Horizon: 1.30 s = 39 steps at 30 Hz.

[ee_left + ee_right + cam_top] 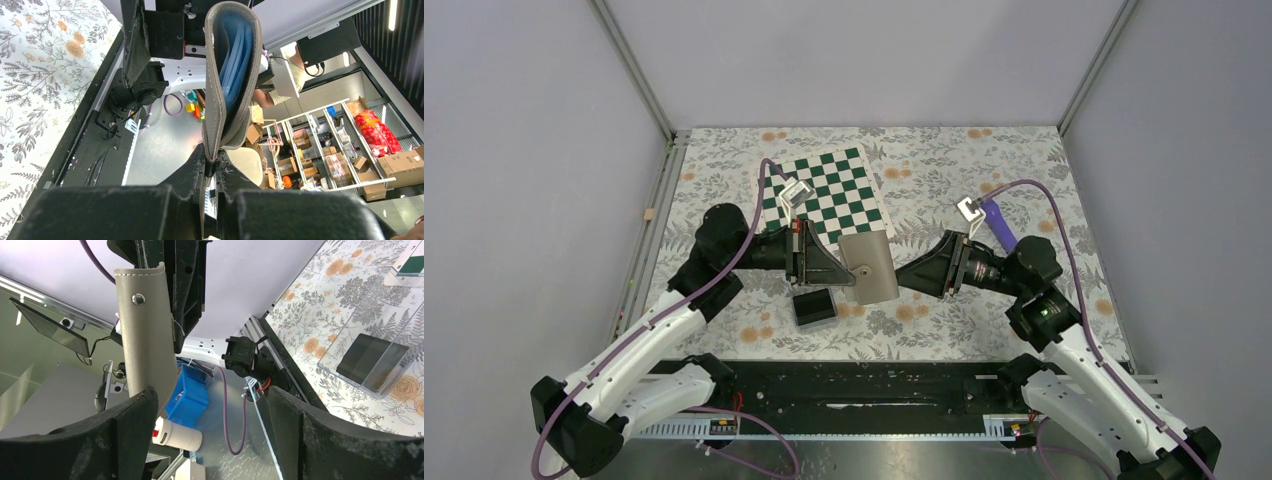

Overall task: Put the credit cards into the card holder
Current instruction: Pick up the card holder from the center of the board.

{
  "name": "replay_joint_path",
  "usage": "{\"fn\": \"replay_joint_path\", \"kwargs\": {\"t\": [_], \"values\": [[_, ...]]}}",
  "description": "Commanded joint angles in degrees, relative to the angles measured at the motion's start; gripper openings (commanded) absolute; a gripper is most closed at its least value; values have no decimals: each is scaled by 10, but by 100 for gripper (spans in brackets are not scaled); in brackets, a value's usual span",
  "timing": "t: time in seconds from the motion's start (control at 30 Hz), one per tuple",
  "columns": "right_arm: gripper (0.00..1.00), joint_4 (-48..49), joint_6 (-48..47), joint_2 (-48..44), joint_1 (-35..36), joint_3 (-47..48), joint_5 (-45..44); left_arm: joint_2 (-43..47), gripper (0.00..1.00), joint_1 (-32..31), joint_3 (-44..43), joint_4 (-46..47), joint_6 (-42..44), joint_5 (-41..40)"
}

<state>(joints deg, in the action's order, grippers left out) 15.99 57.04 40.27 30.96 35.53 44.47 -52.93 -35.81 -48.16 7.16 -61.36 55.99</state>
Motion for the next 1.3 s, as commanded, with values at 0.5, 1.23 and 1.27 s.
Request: {"fn": "replay_joint_path", "kwargs": {"t": [0.5,1.23,1.27], "values": [[87,-98,-65,-6,3,84,6,31,0,2,-52,-178,131,-109],[66,267,155,71,14,1,116,19,0,-30,12,110,-24,-14],[65,267,155,73,18,2,118,17,0,-32,11,110,-24,-14]]}}
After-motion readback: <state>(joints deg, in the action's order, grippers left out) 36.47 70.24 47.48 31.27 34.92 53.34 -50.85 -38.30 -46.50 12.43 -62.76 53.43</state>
